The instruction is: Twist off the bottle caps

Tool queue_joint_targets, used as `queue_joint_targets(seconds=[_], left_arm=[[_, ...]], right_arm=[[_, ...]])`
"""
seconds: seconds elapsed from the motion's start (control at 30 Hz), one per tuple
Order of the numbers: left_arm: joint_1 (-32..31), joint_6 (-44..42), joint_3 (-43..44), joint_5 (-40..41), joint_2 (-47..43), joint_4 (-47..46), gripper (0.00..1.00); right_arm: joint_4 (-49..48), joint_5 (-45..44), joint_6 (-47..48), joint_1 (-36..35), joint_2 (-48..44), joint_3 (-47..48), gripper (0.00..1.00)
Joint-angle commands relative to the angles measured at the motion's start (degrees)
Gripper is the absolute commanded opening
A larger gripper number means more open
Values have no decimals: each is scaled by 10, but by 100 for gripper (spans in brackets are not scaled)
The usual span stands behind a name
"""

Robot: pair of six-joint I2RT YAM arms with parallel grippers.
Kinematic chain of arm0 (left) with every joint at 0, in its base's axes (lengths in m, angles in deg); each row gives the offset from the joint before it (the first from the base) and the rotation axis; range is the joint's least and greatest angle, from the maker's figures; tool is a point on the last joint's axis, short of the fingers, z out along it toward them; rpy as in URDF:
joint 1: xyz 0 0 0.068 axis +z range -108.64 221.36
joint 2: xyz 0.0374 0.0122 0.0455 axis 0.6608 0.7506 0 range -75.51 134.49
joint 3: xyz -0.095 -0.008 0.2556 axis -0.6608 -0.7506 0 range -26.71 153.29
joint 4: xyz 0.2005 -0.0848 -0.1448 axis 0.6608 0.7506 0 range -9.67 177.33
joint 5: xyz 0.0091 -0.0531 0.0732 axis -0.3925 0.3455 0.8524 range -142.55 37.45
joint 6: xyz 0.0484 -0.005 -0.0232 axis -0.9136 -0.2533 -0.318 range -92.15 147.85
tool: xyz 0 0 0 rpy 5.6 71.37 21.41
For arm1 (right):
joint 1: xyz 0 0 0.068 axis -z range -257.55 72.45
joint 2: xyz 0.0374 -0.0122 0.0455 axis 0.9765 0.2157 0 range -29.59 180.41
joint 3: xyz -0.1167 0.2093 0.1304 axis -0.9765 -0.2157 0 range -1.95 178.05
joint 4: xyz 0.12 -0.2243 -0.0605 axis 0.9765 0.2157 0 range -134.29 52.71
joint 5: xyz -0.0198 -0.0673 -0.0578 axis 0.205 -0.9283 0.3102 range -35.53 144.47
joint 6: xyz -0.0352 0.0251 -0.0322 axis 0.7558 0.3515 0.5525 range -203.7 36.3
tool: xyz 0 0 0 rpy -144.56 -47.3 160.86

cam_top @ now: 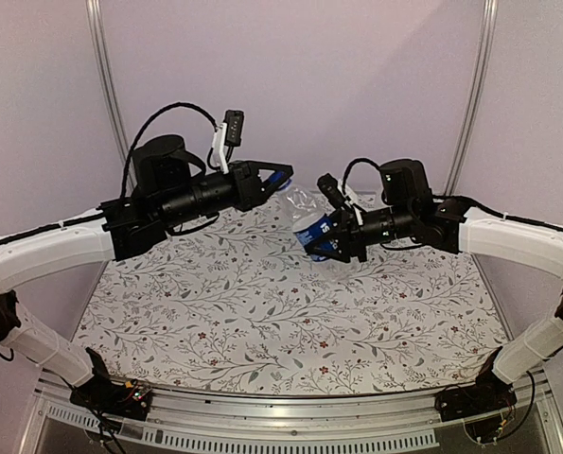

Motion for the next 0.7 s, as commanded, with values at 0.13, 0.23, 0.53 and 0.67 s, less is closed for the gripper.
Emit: queue_joint_targets(seconds=[0.13, 0.23, 0.53, 0.67], left_arm=[[-12, -12, 37, 89, 0, 39, 23], [-12, -19, 33, 68, 0, 19, 24], [-10, -26, 32, 43, 1, 2, 24], [-7, -15, 30, 41, -2, -8, 24]], right_arm=[[7, -51, -25, 2, -6, 6, 40], [8, -47, -24, 2, -6, 4, 40], [9, -36, -19, 3, -2, 3, 40], [8, -31, -18, 2, 2, 2, 40]])
